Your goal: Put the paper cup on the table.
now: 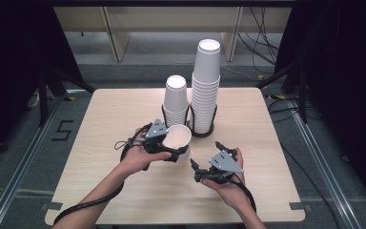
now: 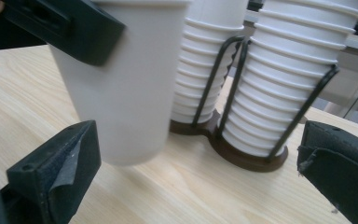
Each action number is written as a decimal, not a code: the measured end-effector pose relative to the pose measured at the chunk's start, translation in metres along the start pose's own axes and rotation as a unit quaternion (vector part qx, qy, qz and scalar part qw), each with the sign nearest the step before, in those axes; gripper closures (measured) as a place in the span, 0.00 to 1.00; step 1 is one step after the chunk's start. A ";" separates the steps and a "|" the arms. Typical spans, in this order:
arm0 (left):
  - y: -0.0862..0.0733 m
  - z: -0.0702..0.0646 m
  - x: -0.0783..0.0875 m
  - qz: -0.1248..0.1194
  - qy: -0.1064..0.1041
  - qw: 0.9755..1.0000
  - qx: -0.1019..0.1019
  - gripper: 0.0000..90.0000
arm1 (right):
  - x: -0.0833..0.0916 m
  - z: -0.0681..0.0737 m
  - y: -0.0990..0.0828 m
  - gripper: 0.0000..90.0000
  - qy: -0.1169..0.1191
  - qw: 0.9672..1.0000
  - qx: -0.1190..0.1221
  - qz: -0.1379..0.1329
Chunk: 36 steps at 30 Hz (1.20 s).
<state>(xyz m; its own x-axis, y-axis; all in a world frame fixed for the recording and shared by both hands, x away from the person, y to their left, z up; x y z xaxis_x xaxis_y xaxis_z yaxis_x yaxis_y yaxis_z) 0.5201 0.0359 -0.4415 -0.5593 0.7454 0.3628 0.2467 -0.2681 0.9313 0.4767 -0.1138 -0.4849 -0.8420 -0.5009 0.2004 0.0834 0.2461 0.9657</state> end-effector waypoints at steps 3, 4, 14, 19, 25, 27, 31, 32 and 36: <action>0.000 0.002 0.004 0.002 0.005 1.000 -0.004 0.09 | 0.001 -0.002 -0.001 0.01 -0.003 1.000 0.001 -0.001; -0.001 0.005 0.007 0.002 0.011 1.000 -0.002 0.09 | 0.003 -0.004 -0.003 0.01 -0.009 1.000 -0.006 0.001; -0.003 0.016 0.022 -0.008 0.027 1.000 0.012 0.09 | 0.010 -0.018 -0.008 0.01 -0.028 0.999 -0.017 0.003; -0.010 0.023 0.030 -0.007 0.039 0.999 0.018 0.09 | 0.014 -0.027 -0.011 0.01 -0.041 0.999 -0.013 0.001; -0.017 0.033 0.039 -0.002 0.053 0.998 0.021 0.09 | 0.021 -0.034 -0.016 0.01 -0.049 0.999 -0.012 0.014; -0.019 0.036 0.040 -0.004 0.053 0.998 0.025 0.09 | 0.023 -0.040 -0.016 0.01 -0.057 0.998 0.004 0.006; -0.021 0.040 0.045 -0.002 0.065 0.997 0.030 0.09 | 0.027 -0.041 -0.022 0.01 -0.062 0.998 -0.029 0.015; -0.021 0.040 0.045 -0.002 0.065 0.997 0.030 0.09 | 0.027 -0.043 -0.023 0.01 -0.063 0.998 -0.024 0.016; -0.024 0.045 0.047 0.002 0.072 0.997 0.030 0.09 | 0.028 -0.045 -0.025 0.01 -0.067 0.997 -0.024 0.015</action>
<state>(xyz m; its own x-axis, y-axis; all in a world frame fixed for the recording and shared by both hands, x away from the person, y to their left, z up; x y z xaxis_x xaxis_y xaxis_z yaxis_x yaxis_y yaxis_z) 0.5231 0.1048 -0.4480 -0.6648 0.6475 0.3725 0.2948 -0.2307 0.9273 0.4745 -0.1714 -0.4958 -0.9021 -0.3776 0.2087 0.1328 0.2173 0.9670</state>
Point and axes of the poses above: each handheld gripper's, and its own axes: x roughly backward along the jaws, y roughly out of its top, z roughly to its left, the point moved 7 cm from there along -x, roughly forward along the jaws, and after that the axes turned 3 degrees about -z, right-handed, at the moved point
